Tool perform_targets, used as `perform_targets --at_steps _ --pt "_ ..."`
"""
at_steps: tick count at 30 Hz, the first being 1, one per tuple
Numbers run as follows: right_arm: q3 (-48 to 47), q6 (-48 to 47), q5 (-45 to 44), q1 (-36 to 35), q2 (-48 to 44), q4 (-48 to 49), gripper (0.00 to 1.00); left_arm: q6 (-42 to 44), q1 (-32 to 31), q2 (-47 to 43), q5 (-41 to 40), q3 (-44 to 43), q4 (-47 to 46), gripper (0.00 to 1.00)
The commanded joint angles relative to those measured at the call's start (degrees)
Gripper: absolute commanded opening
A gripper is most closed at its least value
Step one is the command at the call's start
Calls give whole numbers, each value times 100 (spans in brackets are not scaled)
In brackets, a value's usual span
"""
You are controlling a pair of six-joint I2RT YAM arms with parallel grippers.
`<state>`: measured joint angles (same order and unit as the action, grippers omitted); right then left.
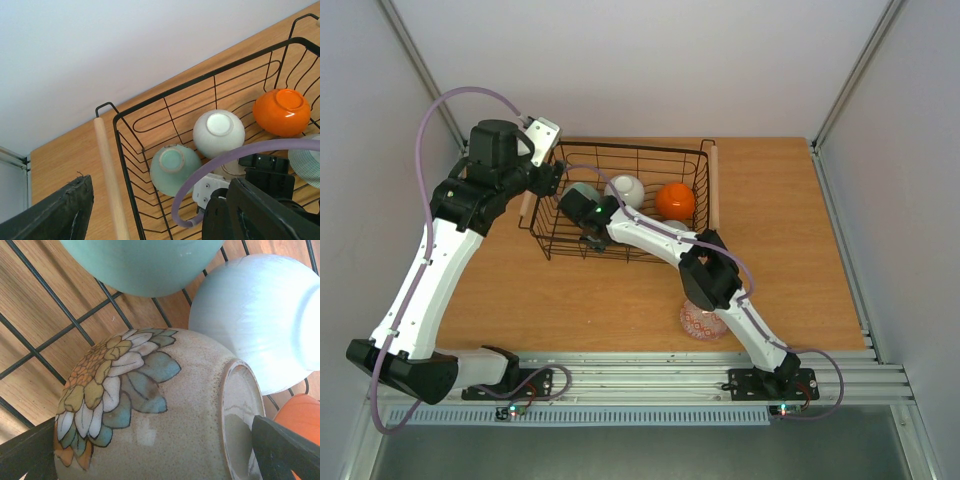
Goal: Load the bowls into the dish rack
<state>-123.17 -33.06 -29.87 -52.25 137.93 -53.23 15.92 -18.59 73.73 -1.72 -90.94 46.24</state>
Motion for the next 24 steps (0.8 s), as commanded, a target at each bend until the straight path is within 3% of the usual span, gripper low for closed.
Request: perform_targets --at_steps 1,24 --pt "402 183 975 4 195 21 99 51 37 -184 43 47 -208 73" --pt "1799 -278 1517 -66 -377 1497 99 60 40 -202 31 46 -194 73"
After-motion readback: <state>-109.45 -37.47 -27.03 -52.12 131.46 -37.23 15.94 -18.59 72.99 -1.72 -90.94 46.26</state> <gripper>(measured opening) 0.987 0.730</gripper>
